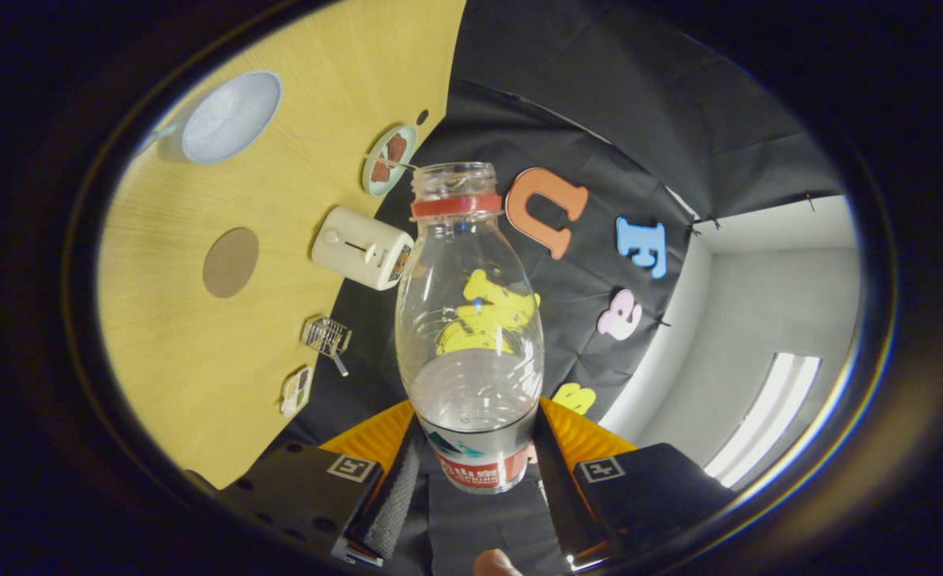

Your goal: Take the bottle from table, then pour the juice into the cup, finally place the bottle on the coaster

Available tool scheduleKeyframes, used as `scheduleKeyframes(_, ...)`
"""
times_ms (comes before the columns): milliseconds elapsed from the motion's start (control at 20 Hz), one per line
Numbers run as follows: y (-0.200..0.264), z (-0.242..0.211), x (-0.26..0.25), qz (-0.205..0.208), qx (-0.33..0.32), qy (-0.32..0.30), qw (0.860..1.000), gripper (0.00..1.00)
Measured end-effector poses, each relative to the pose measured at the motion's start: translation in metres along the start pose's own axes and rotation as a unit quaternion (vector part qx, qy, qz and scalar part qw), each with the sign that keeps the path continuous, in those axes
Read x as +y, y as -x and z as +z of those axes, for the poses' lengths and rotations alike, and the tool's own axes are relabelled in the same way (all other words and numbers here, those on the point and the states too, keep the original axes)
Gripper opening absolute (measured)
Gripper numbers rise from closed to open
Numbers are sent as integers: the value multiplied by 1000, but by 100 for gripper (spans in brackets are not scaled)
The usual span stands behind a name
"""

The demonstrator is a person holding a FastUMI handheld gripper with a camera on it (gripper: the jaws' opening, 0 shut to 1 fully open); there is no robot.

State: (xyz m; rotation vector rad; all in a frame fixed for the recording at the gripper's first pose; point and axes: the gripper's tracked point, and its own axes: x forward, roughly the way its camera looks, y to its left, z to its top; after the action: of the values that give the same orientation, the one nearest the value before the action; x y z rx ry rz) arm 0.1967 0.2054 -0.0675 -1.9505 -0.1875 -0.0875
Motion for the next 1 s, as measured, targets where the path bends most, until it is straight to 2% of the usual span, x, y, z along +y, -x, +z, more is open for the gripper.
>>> scheduleKeyframes(500,0,-2,2,8,1,-30,1000,78)
scheduleKeyframes(700,4,-2,10,37,1,-84,996,78)
scheduleKeyframes(900,11,-7,2,31,-4,-131,991,78)
scheduleKeyframes(1000,14,-12,4,37,-1,-175,984,78)
